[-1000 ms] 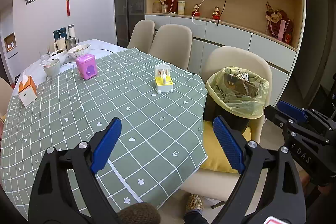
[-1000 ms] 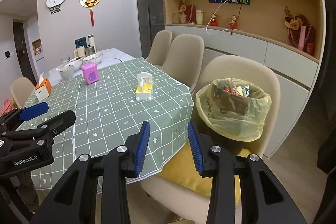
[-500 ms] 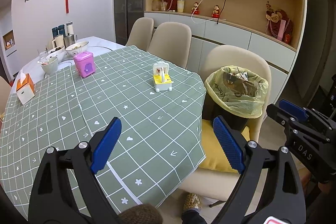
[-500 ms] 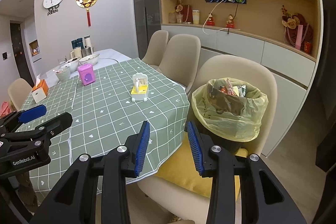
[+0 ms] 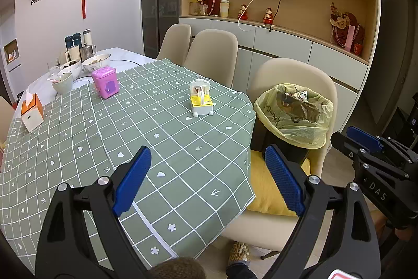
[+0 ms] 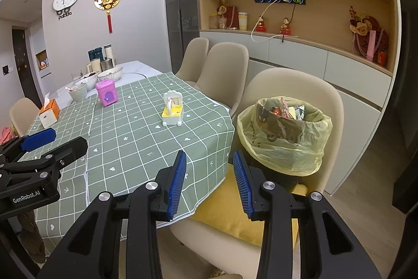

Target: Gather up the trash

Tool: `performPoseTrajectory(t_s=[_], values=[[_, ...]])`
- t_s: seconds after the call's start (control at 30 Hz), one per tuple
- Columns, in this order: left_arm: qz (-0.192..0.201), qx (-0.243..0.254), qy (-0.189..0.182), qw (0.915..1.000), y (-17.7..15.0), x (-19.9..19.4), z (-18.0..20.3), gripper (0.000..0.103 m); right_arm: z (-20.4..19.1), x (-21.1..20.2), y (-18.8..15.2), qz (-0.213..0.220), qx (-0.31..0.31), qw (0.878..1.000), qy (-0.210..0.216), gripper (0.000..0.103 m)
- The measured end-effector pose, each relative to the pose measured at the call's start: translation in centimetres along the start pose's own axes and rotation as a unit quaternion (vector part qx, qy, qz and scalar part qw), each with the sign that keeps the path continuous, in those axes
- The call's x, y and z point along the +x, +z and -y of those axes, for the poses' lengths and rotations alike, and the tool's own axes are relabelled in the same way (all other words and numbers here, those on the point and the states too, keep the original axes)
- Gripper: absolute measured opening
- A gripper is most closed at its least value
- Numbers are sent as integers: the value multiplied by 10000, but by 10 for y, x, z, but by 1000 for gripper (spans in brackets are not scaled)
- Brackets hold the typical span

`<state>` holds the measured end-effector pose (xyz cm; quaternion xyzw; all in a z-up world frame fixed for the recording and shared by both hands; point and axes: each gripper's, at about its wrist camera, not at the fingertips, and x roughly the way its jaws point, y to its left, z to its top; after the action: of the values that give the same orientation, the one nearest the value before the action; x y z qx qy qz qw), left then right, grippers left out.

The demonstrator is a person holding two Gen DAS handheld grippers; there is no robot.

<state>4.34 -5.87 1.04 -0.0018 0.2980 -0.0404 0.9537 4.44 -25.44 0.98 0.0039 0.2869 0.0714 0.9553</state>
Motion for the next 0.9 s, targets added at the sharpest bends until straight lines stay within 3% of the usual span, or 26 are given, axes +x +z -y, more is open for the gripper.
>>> performPoseTrajectory(t_s=[0.9], values=[[-31, 24, -52, 10000, 1, 7, -5, 85, 0, -4, 1, 75, 7, 9999, -82, 36]])
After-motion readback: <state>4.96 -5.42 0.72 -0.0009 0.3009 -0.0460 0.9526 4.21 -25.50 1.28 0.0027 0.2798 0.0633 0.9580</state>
